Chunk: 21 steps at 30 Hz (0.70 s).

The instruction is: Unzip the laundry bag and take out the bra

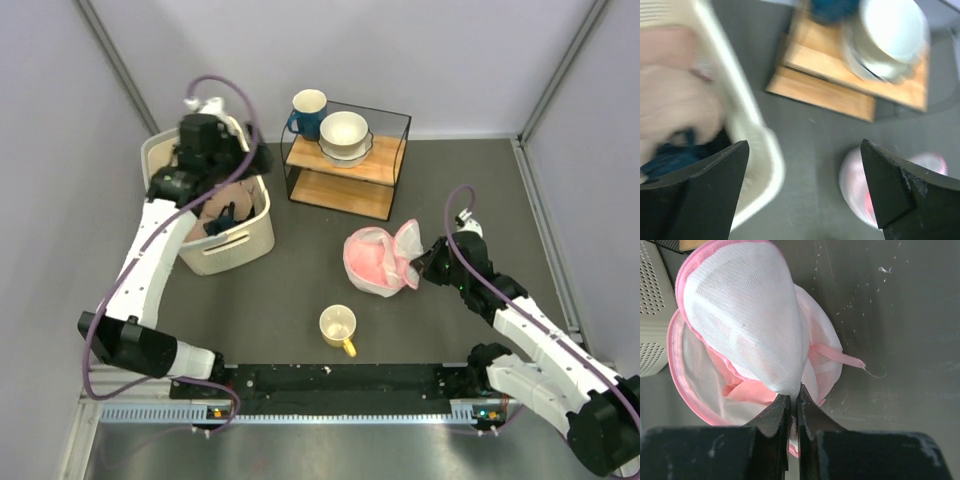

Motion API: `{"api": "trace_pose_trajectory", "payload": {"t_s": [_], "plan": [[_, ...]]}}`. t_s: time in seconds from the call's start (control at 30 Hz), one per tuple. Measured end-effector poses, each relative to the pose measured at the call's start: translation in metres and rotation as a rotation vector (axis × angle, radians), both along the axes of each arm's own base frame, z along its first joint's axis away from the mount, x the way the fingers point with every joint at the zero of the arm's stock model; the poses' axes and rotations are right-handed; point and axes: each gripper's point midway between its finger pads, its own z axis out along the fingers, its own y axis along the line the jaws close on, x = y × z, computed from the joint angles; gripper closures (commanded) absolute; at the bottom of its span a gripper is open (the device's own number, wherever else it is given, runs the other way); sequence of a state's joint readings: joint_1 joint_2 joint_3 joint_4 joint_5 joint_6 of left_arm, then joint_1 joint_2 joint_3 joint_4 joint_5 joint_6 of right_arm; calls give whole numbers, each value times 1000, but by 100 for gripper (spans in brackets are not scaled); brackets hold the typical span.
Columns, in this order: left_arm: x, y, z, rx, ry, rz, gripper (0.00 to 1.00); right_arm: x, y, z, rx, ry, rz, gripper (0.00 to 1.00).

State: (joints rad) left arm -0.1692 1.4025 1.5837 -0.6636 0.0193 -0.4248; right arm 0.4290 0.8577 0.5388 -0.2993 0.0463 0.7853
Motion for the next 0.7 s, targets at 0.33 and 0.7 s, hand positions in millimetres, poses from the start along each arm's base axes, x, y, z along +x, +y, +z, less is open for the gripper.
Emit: {"api": "trace_pose_trajectory", "payload": {"t_s": [0.33, 0.7], "plan": [[-108, -233, -40, -58, 92, -683, 33, -1, -1, 6, 1, -25, 6, 100], [-98, -279, -216, 180, 440, -662, 39, -2, -1, 11, 6, -41, 9, 100]]}}
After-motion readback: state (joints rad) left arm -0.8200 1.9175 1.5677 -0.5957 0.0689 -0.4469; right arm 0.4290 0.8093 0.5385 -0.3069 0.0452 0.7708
